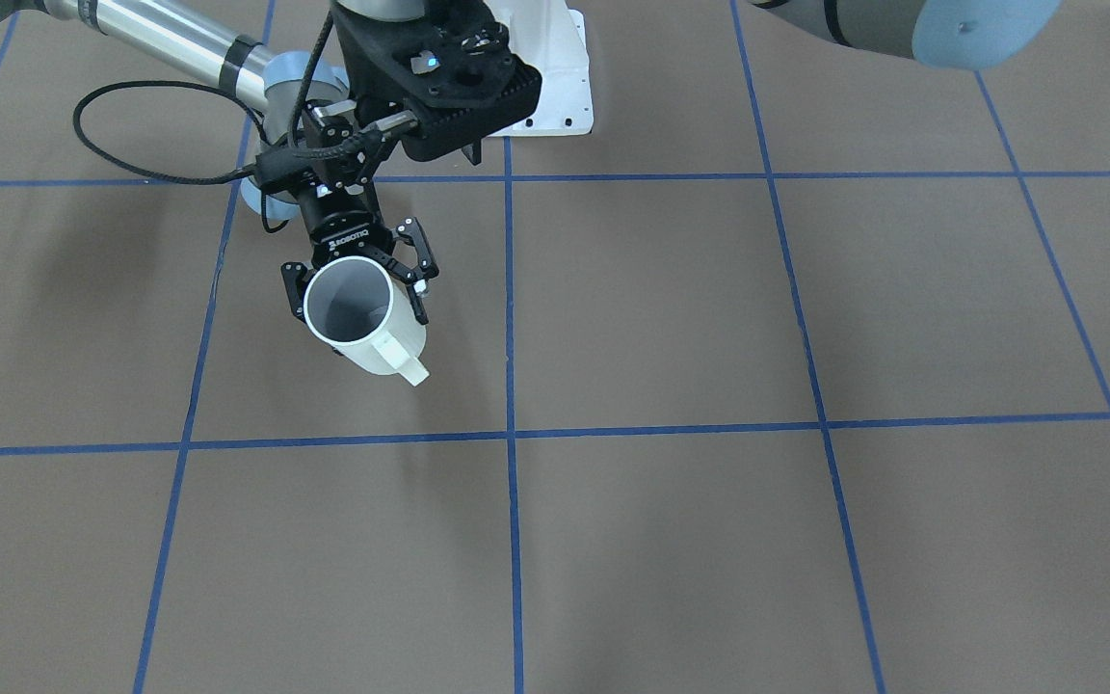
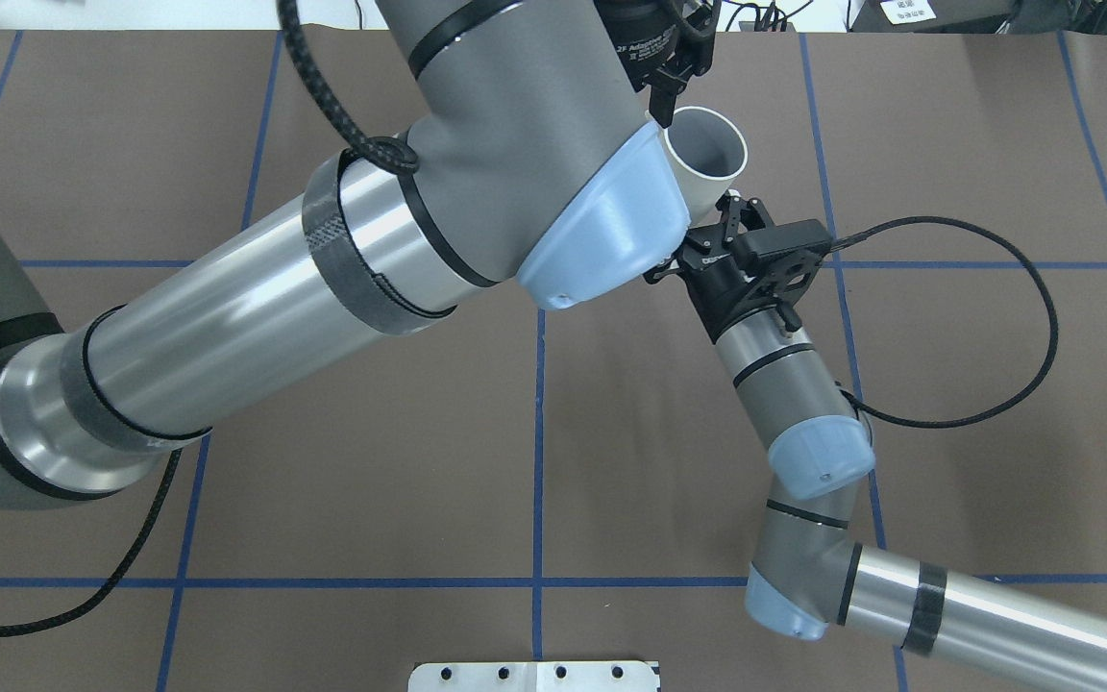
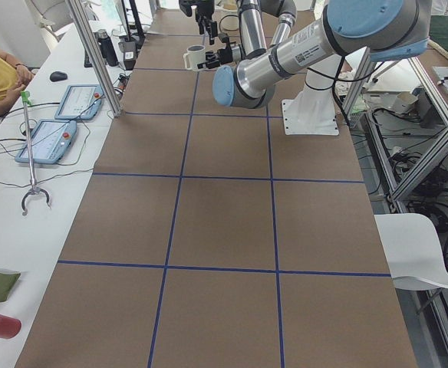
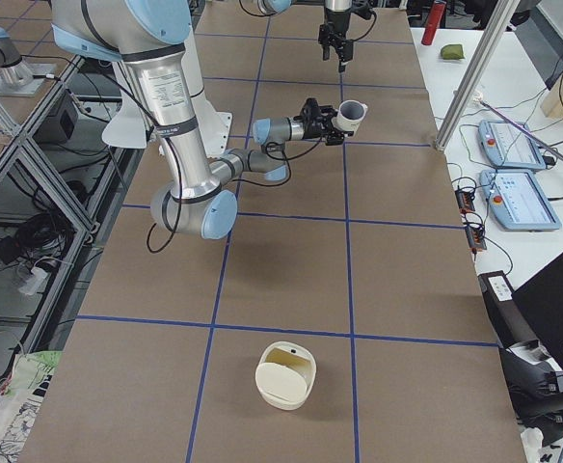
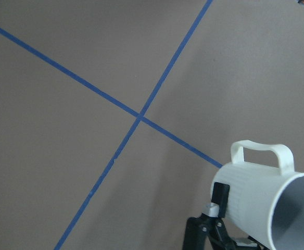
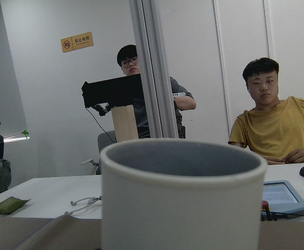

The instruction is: Left arm hands cup to right arm to dump lemon

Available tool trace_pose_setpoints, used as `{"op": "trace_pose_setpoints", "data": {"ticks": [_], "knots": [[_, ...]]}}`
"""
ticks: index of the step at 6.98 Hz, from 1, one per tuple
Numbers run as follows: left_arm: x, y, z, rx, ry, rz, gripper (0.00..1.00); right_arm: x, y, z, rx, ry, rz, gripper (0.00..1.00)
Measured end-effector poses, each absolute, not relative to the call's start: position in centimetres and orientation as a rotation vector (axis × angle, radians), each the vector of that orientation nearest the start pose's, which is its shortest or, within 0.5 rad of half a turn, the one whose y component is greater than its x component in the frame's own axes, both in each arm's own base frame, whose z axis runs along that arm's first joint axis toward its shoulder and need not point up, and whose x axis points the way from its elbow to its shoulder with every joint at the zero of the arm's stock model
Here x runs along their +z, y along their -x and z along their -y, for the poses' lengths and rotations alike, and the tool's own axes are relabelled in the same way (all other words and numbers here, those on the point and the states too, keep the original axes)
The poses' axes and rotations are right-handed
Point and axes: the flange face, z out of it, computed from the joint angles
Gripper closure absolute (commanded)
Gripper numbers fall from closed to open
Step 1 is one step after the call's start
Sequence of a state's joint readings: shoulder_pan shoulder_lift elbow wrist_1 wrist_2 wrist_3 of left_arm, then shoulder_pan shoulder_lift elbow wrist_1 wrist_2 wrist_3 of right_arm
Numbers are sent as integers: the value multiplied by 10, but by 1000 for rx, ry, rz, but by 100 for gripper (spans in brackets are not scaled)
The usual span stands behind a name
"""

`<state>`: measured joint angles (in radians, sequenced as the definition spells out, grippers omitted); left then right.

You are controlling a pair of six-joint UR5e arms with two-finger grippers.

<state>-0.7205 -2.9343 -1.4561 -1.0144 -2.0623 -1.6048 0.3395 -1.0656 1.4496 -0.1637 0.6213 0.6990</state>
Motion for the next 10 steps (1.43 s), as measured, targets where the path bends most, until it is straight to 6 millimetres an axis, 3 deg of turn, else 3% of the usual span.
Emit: {"op": "trace_pose_setpoints", "data": {"ticks": [2, 4, 7, 10], "knots": [[-133, -468, 510, -514, 237, -743, 3, 262, 507, 389, 429, -1466, 891, 71], [-128, -468, 512, -428, 206, -739, 9, 252, 503, 384, 405, -1488, 870, 70], [-81, -452, 501, -341, 163, -792, 13, 250, 503, 377, 371, -1501, 851, 67], [-69, -453, 499, -327, 176, -816, 24, 253, 512, 357, 360, -1490, 854, 64]]}}
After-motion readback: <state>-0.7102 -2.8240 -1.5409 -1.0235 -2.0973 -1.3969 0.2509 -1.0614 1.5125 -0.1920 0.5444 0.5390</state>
